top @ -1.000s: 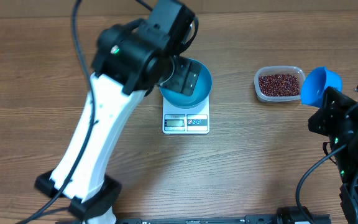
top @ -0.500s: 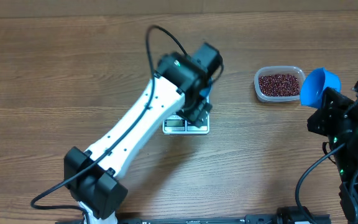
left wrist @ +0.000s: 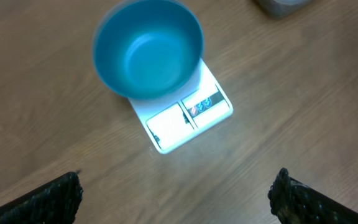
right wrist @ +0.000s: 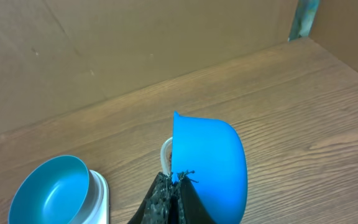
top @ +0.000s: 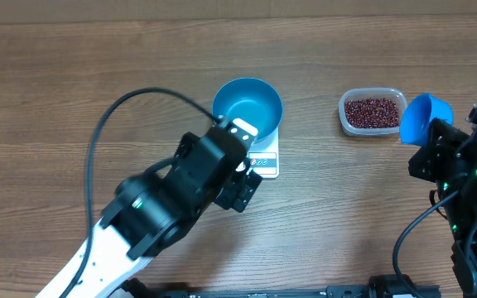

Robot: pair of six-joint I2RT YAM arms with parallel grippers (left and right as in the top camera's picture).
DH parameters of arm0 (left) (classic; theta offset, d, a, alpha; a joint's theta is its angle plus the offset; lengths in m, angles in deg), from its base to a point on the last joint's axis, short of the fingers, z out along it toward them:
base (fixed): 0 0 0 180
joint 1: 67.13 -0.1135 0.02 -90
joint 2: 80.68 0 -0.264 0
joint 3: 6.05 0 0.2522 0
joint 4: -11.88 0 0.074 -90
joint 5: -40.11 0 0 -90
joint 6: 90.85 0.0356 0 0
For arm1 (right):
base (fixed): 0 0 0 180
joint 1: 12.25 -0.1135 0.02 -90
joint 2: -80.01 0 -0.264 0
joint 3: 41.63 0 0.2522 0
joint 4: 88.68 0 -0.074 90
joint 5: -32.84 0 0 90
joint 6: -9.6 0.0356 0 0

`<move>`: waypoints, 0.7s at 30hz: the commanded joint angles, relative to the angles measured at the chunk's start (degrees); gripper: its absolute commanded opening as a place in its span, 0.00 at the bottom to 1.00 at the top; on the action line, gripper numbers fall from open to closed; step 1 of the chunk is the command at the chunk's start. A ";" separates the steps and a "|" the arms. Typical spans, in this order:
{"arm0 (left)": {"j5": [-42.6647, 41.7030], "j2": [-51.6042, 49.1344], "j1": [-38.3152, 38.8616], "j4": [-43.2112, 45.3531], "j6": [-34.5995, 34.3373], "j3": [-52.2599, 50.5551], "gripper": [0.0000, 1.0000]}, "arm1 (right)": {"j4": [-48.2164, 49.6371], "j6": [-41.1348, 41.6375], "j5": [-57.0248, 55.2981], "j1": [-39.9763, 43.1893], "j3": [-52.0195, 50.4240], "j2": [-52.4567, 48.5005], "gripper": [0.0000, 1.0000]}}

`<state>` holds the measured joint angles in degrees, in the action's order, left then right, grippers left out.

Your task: Scoop item into bowl and weigh 150g on scale

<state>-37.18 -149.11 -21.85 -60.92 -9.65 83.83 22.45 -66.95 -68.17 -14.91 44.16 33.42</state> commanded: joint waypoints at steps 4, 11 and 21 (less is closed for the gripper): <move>-1.14 -1.22 -0.26 4.52 -0.44 -6.10 1.00 | 0.31 0.20 -0.94 0.04 1.49 -1.51 0.04; -12.74 -7.63 -0.24 11.63 -0.46 -6.23 0.88 | 0.28 0.17 -0.94 0.04 1.49 -3.43 0.04; -12.07 -24.83 -0.28 22.71 -0.44 -6.23 0.05 | -0.61 0.15 -0.96 0.04 1.49 -6.78 0.04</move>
<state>-48.44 -171.38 -21.87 -38.80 -9.87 78.13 21.38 -66.95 -68.28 -14.91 44.16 26.97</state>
